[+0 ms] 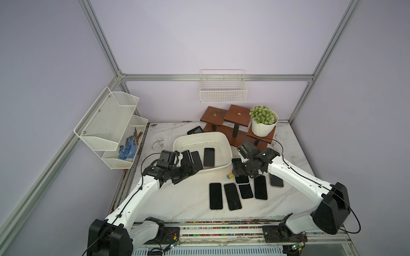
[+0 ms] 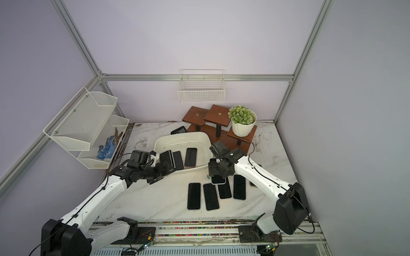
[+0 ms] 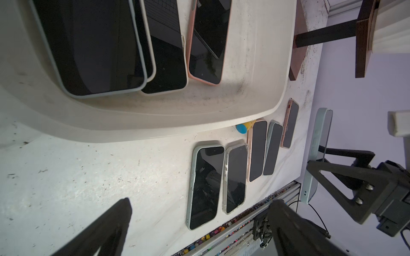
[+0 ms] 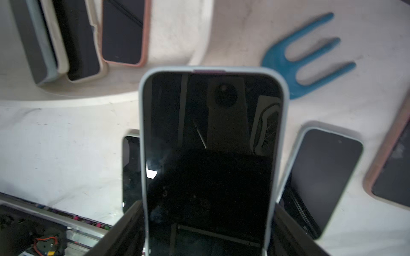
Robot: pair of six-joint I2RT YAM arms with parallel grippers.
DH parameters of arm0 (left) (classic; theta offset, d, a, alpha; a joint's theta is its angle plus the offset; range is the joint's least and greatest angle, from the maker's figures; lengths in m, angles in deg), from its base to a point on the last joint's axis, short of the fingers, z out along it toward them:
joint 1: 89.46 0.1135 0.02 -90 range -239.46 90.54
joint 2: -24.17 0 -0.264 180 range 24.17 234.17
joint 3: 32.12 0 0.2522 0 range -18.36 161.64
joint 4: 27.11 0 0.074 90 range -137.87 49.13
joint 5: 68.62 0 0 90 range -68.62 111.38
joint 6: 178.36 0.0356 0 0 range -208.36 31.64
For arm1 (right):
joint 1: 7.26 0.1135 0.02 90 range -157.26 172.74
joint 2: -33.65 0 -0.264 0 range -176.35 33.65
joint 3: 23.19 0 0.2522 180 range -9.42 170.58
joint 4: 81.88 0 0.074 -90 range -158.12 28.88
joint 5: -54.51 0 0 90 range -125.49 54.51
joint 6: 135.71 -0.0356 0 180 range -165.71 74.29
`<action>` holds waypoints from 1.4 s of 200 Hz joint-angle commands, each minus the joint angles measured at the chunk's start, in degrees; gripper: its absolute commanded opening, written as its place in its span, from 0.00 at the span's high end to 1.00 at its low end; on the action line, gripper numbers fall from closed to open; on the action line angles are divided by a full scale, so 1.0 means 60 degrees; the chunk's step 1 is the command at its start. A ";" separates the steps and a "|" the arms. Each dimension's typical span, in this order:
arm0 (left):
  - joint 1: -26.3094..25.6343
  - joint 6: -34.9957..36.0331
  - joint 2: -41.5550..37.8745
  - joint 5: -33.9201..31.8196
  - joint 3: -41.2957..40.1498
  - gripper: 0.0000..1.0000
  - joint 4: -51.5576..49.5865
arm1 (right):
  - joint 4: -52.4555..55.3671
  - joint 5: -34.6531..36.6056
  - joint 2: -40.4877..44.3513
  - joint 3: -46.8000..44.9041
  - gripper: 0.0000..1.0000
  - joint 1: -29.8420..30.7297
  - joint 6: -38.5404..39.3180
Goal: Take the phone out of the storage box
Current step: Place the phone at the center of the board.
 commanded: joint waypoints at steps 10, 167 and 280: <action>-0.0494 -0.0122 0.0455 0.0141 0.0532 0.00 0.0696 | 0.0406 0.0848 0.1099 -0.1124 0.44 -0.1105 -0.0746; -0.0578 0.0658 0.0320 0.0187 0.0237 0.00 0.0544 | 0.0470 0.4612 -0.1548 0.0801 0.42 -0.5901 0.2606; 0.0106 0.0902 0.0137 0.0643 -0.0444 0.00 0.0749 | -0.0092 0.5735 -0.4083 0.0401 0.42 -0.6952 0.3573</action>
